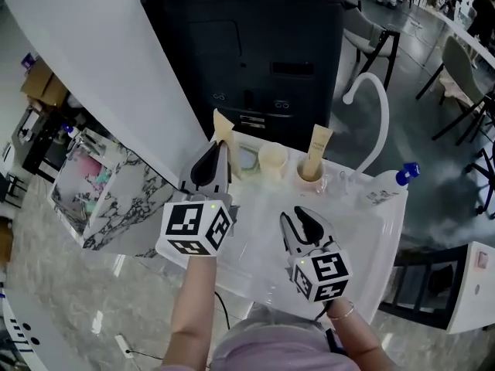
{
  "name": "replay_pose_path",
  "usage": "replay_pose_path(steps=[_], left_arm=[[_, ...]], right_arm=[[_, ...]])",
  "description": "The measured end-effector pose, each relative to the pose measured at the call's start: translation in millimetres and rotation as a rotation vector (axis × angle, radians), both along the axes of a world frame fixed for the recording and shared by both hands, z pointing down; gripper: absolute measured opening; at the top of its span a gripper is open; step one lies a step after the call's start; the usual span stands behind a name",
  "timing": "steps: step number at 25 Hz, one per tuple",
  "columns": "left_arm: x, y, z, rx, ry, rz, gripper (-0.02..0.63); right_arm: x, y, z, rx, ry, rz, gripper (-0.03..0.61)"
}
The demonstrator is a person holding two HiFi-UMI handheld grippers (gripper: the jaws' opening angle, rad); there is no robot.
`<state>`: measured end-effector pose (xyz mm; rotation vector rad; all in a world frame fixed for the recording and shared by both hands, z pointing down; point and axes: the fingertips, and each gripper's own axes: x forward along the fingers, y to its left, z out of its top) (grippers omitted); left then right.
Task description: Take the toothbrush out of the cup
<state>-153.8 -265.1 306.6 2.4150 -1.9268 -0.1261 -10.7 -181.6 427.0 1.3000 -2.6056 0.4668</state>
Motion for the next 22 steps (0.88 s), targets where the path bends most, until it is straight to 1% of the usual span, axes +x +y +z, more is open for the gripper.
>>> replay_pose_path(steps=[5,9,11,16,22], left_arm=[[-49,41,17,-0.053,0.028,-0.089,0.005],[-81,72,46,-0.132,0.020,-0.148,0.006],[-91,86,62,-0.186,-0.001,-0.157,0.006],[-106,111,108,-0.349,-0.094,-0.164,0.006],[-103,113,169,-0.549,-0.165,-0.129,0.006]], right_arm=[[-23,6,-1,-0.001,-0.007,-0.051,0.123],[-41,13,0,-0.006,-0.010,-0.090,0.121],[-50,16,2,-0.013,-0.015,-0.106,0.120],[-63,21,7,-0.027,-0.019,-0.127,0.115],[-63,20,14,-0.044,-0.010,-0.125,0.112]])
